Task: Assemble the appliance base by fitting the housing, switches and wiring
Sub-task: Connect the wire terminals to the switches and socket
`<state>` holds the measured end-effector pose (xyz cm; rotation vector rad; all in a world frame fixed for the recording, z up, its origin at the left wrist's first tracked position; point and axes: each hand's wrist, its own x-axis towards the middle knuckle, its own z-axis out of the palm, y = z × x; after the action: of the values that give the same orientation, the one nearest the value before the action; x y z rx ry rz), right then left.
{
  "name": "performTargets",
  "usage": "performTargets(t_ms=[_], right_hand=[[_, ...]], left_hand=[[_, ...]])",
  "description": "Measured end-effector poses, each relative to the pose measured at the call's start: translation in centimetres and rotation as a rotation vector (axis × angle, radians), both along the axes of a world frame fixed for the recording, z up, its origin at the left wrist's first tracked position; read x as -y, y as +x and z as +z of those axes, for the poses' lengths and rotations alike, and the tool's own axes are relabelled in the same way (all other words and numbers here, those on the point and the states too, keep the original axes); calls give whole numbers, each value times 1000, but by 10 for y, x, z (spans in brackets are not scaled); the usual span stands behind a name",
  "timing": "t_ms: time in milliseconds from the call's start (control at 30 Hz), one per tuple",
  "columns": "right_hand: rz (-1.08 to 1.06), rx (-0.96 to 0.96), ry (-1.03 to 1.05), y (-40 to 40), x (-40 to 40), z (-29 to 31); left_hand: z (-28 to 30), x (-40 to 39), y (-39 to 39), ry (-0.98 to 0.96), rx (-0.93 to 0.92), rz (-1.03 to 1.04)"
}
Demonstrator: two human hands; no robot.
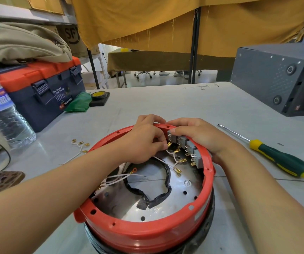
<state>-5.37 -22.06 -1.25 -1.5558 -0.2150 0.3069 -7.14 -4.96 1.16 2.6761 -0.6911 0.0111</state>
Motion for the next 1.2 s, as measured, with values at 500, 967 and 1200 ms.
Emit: performTargets(t_ms=[500,967,1200], right_hand=[[-5,15,0,0,0,1],[8,21,9,0,1,1],[-8,34,-25,-1,1,1]], left_hand=[[1,1,0,26,2,-2],[-1,1,-2,1,23,-15],[2,-1,-3,3,4,-35]])
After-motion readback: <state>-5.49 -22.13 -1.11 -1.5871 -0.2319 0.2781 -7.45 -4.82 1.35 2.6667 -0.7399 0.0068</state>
